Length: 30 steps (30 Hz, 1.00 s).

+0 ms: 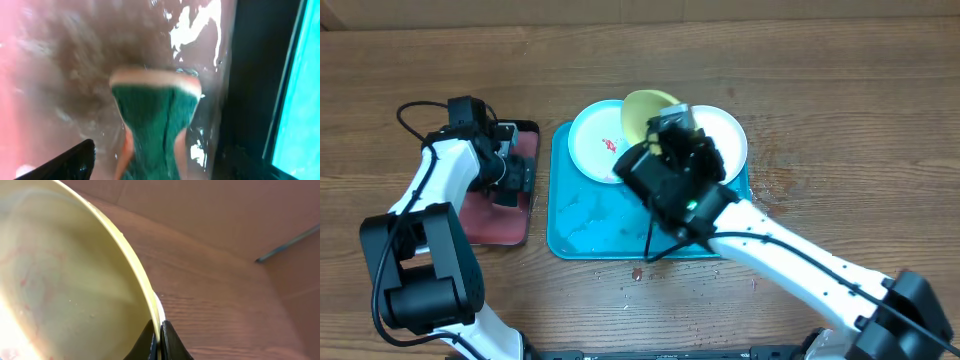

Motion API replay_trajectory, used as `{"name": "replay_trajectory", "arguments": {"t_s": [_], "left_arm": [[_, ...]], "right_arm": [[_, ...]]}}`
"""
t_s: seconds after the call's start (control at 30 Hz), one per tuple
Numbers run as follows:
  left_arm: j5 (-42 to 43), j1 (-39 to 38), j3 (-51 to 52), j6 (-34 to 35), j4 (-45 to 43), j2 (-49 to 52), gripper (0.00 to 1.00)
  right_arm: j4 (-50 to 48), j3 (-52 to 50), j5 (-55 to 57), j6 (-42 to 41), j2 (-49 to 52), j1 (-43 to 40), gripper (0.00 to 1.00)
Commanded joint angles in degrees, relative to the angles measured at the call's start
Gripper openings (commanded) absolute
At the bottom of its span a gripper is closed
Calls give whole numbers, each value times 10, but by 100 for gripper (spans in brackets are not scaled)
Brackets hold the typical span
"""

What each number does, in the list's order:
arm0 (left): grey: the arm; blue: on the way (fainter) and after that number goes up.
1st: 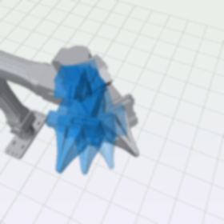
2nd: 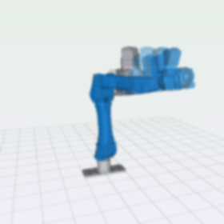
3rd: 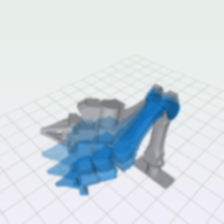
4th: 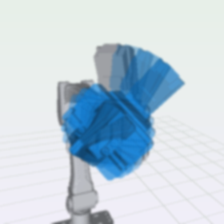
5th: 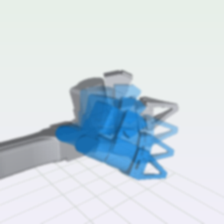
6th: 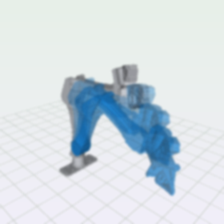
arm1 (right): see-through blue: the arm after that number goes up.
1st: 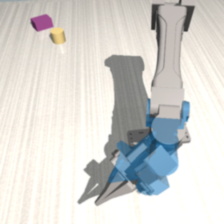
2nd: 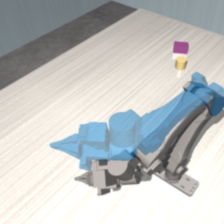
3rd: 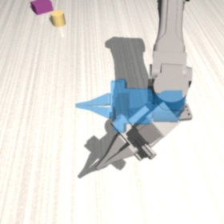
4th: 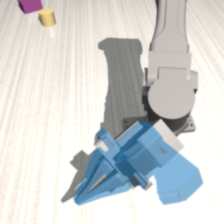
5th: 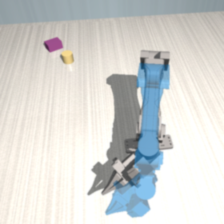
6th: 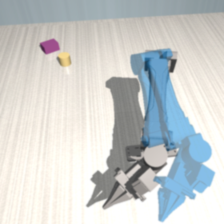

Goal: Clean dirty plates on tray and stack at the side
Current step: 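Carry the yellow plate right of the tray and set it down with the right gripper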

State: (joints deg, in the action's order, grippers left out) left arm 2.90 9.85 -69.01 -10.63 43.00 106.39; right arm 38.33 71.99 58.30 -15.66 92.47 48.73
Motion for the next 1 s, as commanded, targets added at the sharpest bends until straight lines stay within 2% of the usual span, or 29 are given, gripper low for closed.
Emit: {"name": "replay_trajectory", "arguments": {"t_s": [0.0,0.23,0.47,0.53,0.6,0.7,0.8,0.97], "left_arm": [[3,-3,-8,7,42,-10,78],[14,-9,3,10,60,-7,75],[13,-9,28,10,56,-7,76],[14,-9,38,10,50,-7,73],[14,-9,42,10,47,-7,61],[10,-9,42,10,43,-7,29],[-15,-9,41,14,40,-8,6],[-37,-9,32,41,47,-9,4]], "right_arm": [[7,18,-105,-65,-66,-57,4],[80,18,-314,-146,-109,-225,4],[128,9,-540,-150,-103,-438,4],[138,8,-590,-144,-97,-500,4],[149,8,-621,-140,-91,-549,4],[168,8,-651,-113,-78,-610,4],[186,7,-657,-94,-63,-655,4],[189,7,-688,-42,-39,-692,4]]}}
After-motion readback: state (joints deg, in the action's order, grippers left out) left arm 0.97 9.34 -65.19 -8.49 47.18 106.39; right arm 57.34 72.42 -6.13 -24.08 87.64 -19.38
